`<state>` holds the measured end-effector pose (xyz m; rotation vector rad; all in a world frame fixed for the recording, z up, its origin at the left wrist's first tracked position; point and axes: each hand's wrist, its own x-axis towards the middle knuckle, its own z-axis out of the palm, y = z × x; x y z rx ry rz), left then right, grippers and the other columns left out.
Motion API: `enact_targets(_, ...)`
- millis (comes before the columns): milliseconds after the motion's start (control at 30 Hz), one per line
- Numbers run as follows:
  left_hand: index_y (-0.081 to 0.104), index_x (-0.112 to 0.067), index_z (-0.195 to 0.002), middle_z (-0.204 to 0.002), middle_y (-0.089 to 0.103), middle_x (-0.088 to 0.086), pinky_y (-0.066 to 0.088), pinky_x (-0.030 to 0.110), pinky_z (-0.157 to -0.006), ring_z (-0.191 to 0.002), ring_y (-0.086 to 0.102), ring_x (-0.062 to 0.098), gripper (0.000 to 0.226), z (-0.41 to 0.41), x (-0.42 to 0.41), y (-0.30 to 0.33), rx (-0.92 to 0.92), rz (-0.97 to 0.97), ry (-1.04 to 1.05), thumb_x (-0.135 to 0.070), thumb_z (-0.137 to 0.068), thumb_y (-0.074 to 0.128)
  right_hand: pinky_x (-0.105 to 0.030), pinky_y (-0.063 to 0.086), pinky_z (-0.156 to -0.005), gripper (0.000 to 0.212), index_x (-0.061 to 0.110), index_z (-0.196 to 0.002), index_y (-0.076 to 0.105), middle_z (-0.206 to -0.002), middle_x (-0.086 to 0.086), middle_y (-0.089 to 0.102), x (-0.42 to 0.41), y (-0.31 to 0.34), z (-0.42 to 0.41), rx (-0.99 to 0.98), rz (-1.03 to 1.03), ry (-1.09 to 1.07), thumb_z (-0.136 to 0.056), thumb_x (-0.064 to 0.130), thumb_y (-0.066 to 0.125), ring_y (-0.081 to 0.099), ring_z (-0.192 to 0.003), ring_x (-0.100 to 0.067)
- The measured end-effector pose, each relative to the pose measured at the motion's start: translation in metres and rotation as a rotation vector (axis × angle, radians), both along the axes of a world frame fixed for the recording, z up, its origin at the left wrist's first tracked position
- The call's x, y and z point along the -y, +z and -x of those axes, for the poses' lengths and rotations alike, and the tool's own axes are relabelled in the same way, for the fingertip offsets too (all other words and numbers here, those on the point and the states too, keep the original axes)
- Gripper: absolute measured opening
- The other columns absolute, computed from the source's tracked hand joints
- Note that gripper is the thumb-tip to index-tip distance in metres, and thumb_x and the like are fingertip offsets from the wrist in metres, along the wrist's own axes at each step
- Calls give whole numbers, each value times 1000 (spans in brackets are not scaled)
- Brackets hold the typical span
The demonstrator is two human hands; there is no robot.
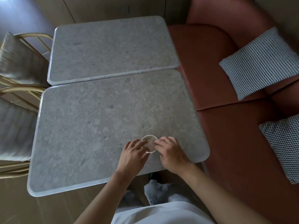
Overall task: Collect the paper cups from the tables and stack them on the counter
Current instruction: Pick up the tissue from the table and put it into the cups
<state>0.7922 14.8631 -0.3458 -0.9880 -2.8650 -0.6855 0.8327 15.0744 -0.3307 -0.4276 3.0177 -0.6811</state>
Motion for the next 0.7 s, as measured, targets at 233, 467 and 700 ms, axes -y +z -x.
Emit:
enact_targets(233,54,-24,-148,-150,53,1,52,44,-105,-131,58,25,76,2,-4,5,213,30,145,-46,-83,87,-41,49,-99,44,9,-116,76,-125,-3,71,-7,9,0,-1,81,-98,-76,-6,69,64,-118,-25)
enact_targets(467,41,-21,-161,-156,53,-1,46,41,-112,-138,55,24,93,7,-26,0,371,83,197,-47,-84,86,-40,48,-103,45,10,-119,75,-130,-2,69,-12,9,1,40,111,-136,-78,-6,64,60,-123,-23)
enact_targets(700,51,-17,-153,-146,63,3,46,44,-111,-131,61,28,84,6,-15,11,289,131,215,-50,-84,85,-36,49,-102,51,9,-125,74,-127,-2,71,1,8,9,33,177,-121,-78,-11,68,61,-122,-20)
